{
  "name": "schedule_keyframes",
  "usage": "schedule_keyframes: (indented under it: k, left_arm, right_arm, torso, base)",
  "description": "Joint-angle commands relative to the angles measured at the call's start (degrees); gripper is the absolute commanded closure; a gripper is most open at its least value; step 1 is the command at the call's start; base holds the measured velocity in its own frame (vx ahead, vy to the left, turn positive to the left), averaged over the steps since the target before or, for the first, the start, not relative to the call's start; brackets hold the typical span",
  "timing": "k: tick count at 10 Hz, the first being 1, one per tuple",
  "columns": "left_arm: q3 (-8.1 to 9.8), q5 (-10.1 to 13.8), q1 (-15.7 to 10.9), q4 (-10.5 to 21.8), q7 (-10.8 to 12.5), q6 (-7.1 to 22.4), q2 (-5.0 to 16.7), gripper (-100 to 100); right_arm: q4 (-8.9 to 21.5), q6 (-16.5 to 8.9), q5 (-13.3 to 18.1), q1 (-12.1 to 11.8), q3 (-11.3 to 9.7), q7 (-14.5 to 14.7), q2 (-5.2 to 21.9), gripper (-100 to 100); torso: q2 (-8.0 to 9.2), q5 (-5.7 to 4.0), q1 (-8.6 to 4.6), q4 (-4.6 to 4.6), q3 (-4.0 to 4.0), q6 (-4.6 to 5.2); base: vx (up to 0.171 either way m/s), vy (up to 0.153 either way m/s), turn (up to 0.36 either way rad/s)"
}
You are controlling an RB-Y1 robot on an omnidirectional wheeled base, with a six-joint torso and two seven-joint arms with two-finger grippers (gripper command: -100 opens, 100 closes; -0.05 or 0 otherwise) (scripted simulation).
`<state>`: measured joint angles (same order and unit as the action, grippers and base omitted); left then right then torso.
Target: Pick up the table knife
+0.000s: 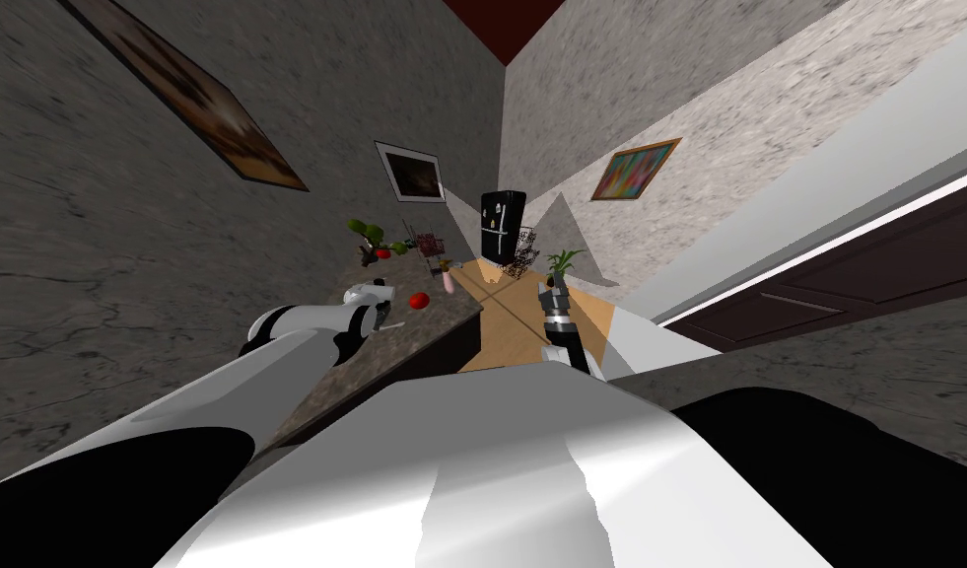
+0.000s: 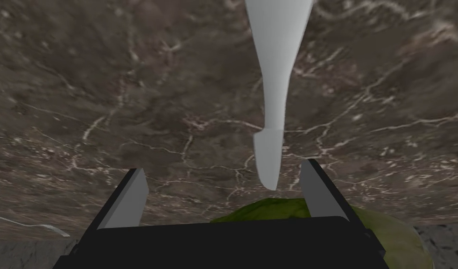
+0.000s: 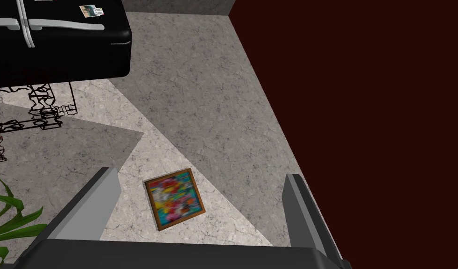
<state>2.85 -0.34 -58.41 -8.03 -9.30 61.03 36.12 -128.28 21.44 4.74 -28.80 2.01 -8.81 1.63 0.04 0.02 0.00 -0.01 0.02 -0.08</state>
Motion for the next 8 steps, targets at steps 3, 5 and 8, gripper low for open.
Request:
schedule_keyframes:
  k: [3,5,8]
  left_arm:
    - [0.05,0.14,-0.02,0.85,0.00,2.18,0.22,-100]
    - [0.02,0.19,-0.41,1.47,0.05,3.13,0.36,-100]
    - [0.03,0.25,-0.59,2.44,0.09,3.84,0.41,-100]
  right_arm:
    - [0.00,0.00,0.00,0.00,0.00,0.00,0.00,0]
    - [0.00,0.00,0.00,0.00,0.00,0.00,0.00,0]
    - [0.00,0.00,0.00,0.00,0.00,0.00,0.00,0]
  torso:
    - [-0.03,0.00,-0.01,-0.01,-0.01,0.00]
    - [-0.01,0.00,0.00,0.00,0.00,0.00]
    - [-0.04,-0.01,0.00,-0.01,-0.02,0.00]
  base:
    - [0.005,-0.001,-0.018]
    - [0.003,-0.001,-0.012]
    - [0.009,-0.001,-0.017]
